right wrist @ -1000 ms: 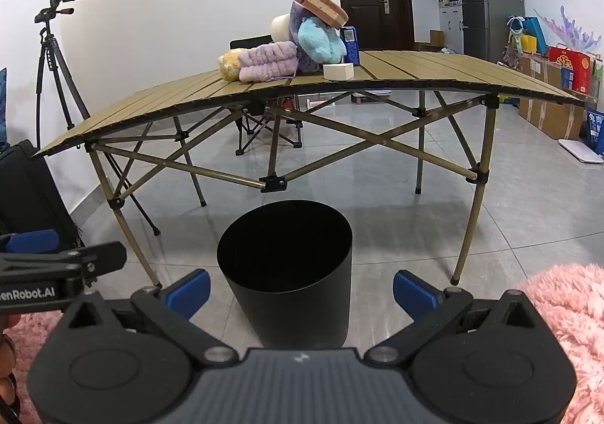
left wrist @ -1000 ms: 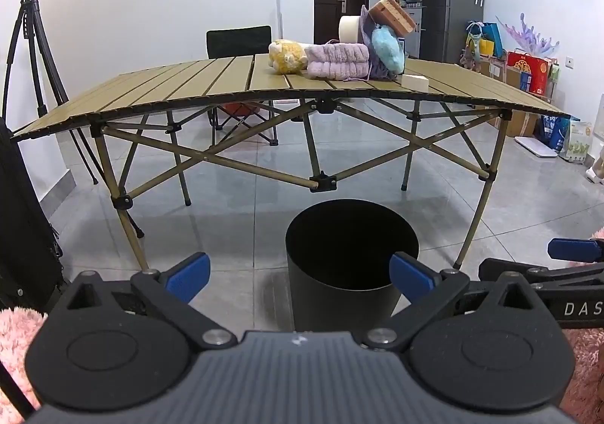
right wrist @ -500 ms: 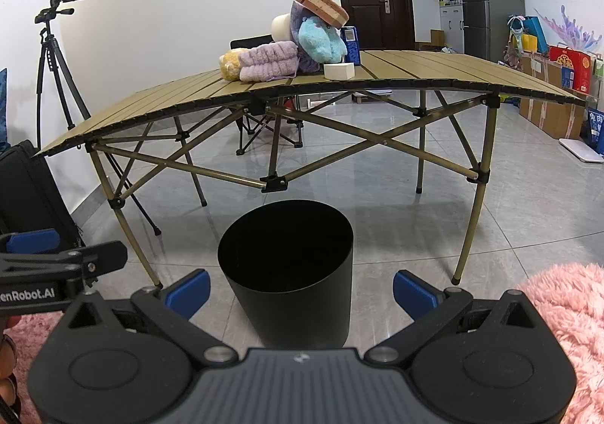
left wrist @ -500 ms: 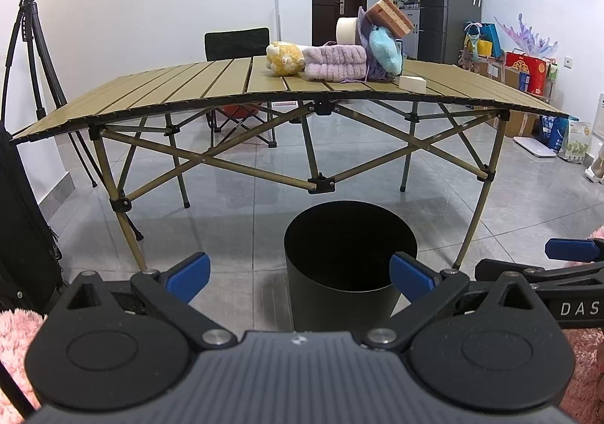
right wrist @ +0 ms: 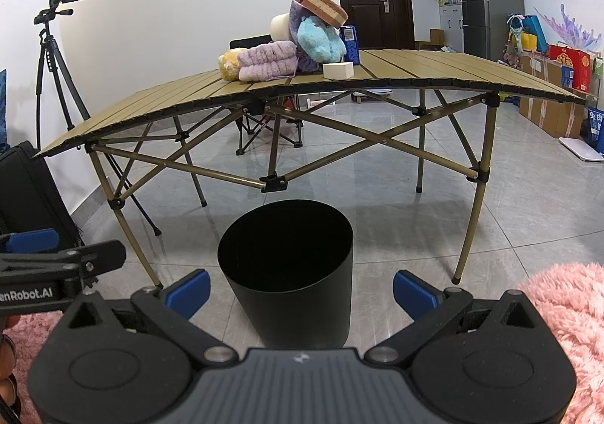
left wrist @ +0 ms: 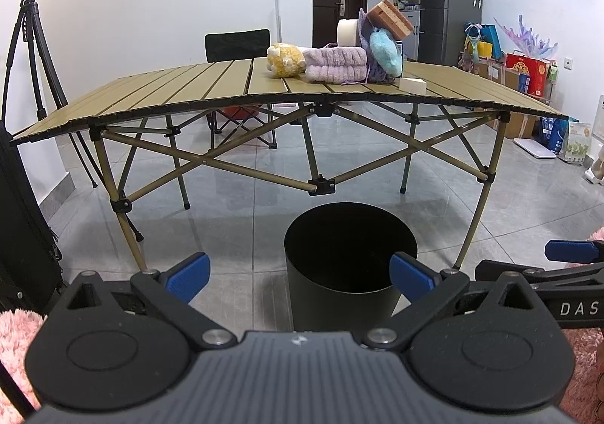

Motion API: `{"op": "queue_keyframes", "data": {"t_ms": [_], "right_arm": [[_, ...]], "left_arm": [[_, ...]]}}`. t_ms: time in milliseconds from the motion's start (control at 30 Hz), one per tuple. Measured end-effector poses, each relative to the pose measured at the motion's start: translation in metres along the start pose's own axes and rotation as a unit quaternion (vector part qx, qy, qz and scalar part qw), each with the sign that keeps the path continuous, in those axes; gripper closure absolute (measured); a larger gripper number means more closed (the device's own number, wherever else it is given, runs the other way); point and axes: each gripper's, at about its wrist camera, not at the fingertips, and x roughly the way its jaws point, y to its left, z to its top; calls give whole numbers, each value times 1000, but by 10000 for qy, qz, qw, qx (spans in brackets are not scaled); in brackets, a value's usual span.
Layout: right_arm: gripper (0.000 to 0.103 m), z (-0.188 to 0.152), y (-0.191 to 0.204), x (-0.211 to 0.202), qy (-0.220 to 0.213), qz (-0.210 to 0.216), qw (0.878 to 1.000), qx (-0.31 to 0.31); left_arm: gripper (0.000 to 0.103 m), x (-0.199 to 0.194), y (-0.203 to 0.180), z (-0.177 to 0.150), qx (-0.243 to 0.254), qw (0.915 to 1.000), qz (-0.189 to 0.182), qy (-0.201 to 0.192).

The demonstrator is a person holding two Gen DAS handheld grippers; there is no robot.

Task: Collect trash

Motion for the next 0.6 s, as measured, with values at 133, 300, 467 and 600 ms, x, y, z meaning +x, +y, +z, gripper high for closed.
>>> {"op": "queue_keyframes", "data": {"t_ms": [133, 300, 467, 600], "right_arm": [[0, 0, -1, 0, 3, -1, 10000, 3], [0, 0, -1, 0, -1, 4, 10000, 7], [0, 0, -1, 0, 0, 4, 10000, 2], [0, 0, -1, 0, 0, 5, 10000, 7]], "left_arm": [[0, 0, 0, 2, -3, 10000, -5, -12], [0, 0, 0, 2, -2, 10000, -8, -15], [0, 0, 0, 2, -6, 10000, -7, -21], [0, -1, 0, 2, -5, 10000, -3, -21]]}}
